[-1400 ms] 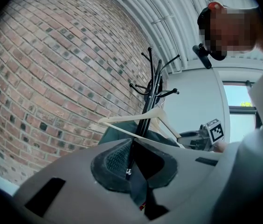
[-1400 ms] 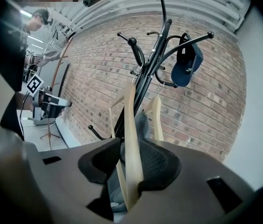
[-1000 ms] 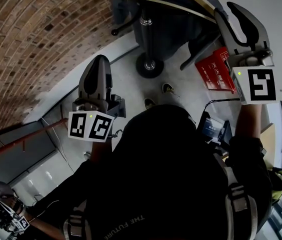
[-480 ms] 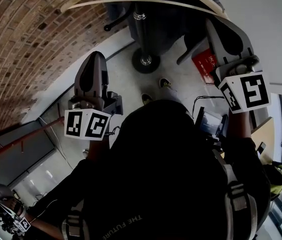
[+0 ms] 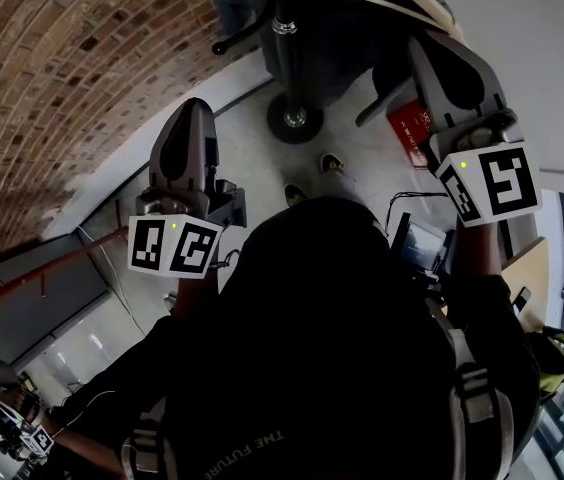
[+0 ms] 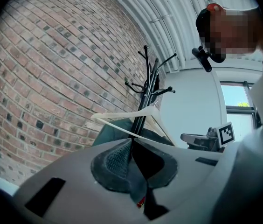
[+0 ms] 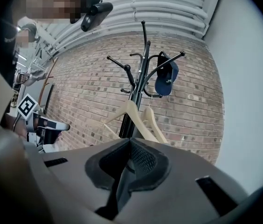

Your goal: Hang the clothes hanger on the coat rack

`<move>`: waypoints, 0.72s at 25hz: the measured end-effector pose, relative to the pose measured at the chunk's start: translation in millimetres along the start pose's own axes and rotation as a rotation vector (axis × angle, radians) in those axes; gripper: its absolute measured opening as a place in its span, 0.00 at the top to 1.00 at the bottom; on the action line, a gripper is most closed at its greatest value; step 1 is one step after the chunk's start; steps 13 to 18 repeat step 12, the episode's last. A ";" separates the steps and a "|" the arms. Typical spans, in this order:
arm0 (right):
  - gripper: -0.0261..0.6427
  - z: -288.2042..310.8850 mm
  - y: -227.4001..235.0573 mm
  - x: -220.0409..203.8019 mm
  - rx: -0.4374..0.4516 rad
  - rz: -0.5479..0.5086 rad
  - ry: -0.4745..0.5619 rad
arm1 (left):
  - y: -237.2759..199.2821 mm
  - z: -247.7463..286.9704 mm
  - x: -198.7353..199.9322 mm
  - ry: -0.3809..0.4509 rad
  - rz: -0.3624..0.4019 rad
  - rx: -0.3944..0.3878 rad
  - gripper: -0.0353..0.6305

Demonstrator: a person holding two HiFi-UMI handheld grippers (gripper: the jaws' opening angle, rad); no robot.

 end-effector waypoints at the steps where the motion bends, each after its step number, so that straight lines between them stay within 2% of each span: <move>1: 0.93 -0.3 -0.7 -0.2 0.003 0.000 0.001 | 0.1 -0.7 0.2 0.000 0.002 0.000 0.90; 6: 0.93 -5.5 -0.1 0.7 0.009 -0.012 0.000 | 6.2 -3.6 -0.4 0.004 0.004 0.000 0.90; 12: 0.93 16.7 -3.3 1.3 0.007 -0.025 -0.019 | -14.1 6.1 0.3 -0.007 -0.010 -0.008 0.90; 18: 0.93 16.7 -3.3 1.3 0.007 -0.025 -0.019 | -14.1 6.1 0.3 -0.007 -0.010 -0.008 0.90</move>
Point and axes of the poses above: the fingertips, and each gripper's own axes: z forward along the fingers, y to its right, x out of its top, the point moved 10 cm from there along -z, backward along the fingers, and after that the axes turned 5 degrees about z, right-handed, at the moved point
